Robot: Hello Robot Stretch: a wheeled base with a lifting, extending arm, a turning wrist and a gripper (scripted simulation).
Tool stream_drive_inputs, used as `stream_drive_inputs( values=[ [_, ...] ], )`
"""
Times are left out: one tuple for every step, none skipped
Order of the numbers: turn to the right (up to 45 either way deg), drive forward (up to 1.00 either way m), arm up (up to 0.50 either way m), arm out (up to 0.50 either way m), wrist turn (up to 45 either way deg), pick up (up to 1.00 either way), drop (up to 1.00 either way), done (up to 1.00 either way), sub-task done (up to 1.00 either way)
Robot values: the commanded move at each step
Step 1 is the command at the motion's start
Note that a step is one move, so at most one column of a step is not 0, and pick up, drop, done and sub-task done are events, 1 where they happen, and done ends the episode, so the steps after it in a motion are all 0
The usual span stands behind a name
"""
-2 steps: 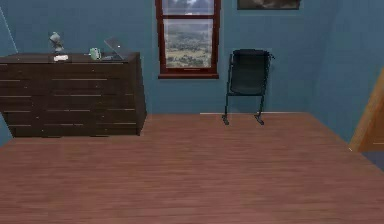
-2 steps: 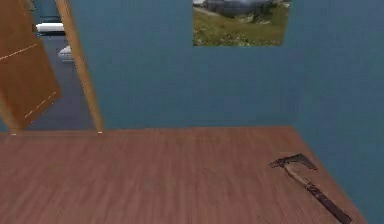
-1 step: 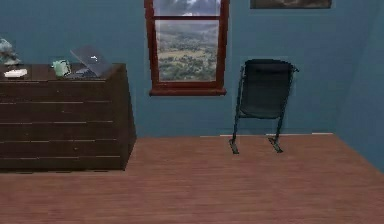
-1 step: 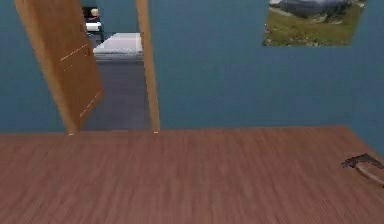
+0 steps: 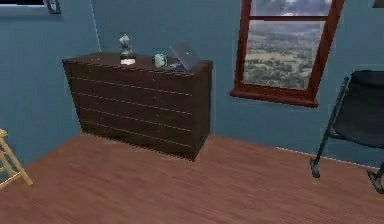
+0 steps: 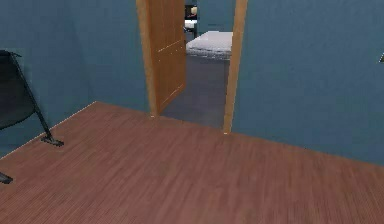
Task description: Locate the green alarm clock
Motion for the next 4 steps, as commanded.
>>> stream_drive_inputs(
  values=[
    [0.0, 0.10, 0.00, 0.00, 0.0, 0.00, 0.00, 0.00, 0.00],
    [-6.0, 0.00, 0.00, 0.00, 0.0, 0.00, 0.00, 0.00, 0.00],
    [0.0, 1.00, 0.00, 0.00, 0.0, 0.00, 0.00, 0.00, 0.00],
    [-3.0, 0.00, 0.00, 0.00, 0.0, 0.00, 0.00, 0.00, 0.00]
  ],
)
